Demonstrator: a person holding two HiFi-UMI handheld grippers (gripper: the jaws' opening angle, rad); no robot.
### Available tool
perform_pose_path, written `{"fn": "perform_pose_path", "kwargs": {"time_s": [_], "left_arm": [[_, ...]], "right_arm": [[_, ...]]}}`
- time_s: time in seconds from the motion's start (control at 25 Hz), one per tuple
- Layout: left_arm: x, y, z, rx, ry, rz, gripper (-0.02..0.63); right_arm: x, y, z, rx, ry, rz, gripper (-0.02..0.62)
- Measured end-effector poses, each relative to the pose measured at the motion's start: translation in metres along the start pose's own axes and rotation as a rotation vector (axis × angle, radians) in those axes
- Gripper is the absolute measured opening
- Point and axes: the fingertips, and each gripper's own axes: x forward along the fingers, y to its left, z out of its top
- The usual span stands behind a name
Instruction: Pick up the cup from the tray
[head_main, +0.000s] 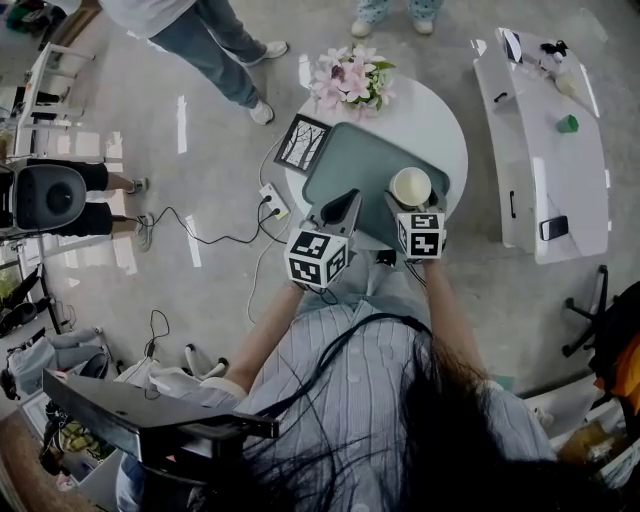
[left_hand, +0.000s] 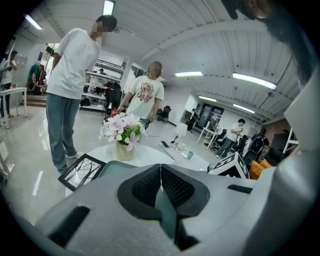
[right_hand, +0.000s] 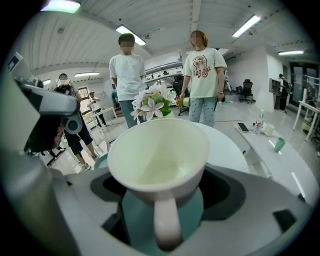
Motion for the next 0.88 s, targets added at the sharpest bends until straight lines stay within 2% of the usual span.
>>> {"fn": "perform_pose_path", "kwargs": {"time_s": [0.36,0.64,0.88], "left_arm": [[-0.023,-0.023,-0.002,-0.001,-0.051,0.003,0.015],[-0.050,-0.044,-0.007,-0.016,-0.111,0.021,0.015],[-0.075,-0.065,-0.017,0.005,-0.124,0.011,0.015]], "right_arm": [[-0.051,0.014,0.023,0.072,-0.093,0.046,0.410],[-0.091,0.030,0.028,0.045,-0.129,0.082,0.410],[-0.118,0.042,0.023,0.050,-0.150,0.085,0.410]]}}
